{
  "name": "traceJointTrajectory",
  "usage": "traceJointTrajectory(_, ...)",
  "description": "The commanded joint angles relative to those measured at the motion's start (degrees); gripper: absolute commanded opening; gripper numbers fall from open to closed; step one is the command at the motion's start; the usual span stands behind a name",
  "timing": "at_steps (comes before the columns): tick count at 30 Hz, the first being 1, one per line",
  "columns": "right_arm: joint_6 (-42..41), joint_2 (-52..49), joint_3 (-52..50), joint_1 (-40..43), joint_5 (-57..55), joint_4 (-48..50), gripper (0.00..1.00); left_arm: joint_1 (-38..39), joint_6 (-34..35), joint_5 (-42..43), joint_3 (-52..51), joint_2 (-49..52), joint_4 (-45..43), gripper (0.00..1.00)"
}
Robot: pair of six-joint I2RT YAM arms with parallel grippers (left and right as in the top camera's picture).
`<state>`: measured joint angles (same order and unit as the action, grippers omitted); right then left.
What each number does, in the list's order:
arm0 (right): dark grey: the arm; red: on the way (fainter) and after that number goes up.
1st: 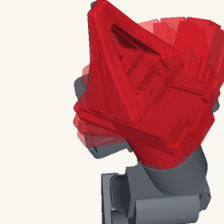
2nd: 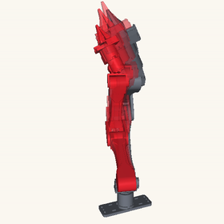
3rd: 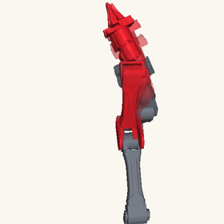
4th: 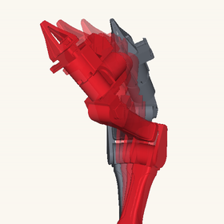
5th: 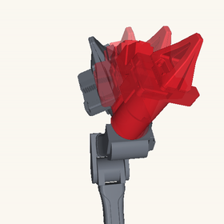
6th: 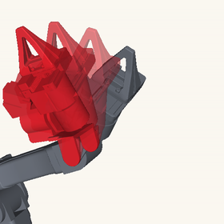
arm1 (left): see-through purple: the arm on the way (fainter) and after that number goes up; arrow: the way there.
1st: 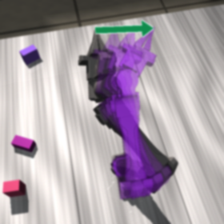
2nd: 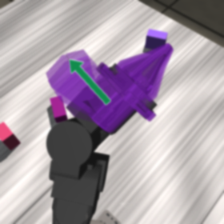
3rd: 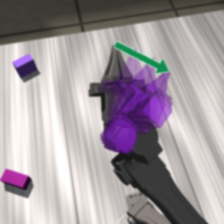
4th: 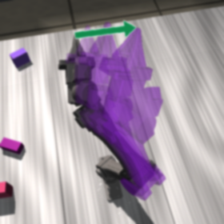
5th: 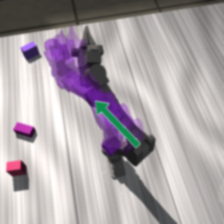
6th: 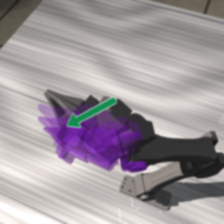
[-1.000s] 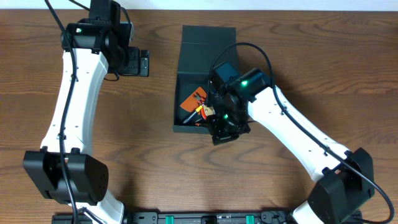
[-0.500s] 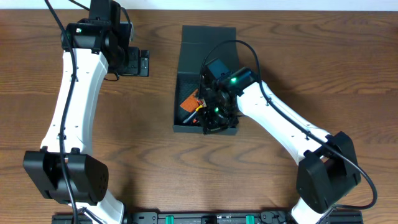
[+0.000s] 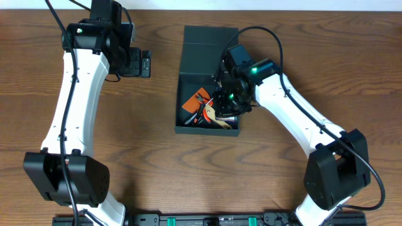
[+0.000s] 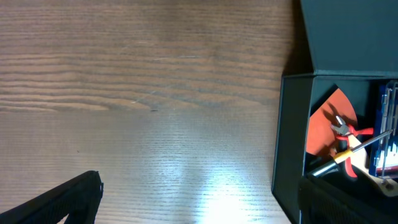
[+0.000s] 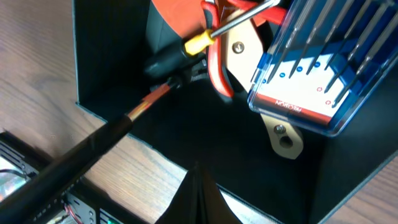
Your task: Pack container
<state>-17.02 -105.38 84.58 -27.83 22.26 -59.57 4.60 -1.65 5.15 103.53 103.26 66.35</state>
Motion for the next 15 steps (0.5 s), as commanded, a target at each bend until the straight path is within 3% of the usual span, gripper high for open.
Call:
traceJointTrajectory(1,0.22,0.09,0.61,-1.11,2.01,-0.94,0.01,-0.2,0.26,-0.5,0.68,-0.2,0.52,0.99)
traceJointTrajectory(7,1.51,2.82,9.4,-3.04,-0.28,-7.5,0.01,-0.2,0.26,-0.52,0.68,-0.2,0.46,0.99)
traceJointTrajectory(15,11.76,7.02,26.86,-4.66,2.03,-16.41,0.01,-0.2,0.24,-0.52,0.68,-0.2,0.22,0.99)
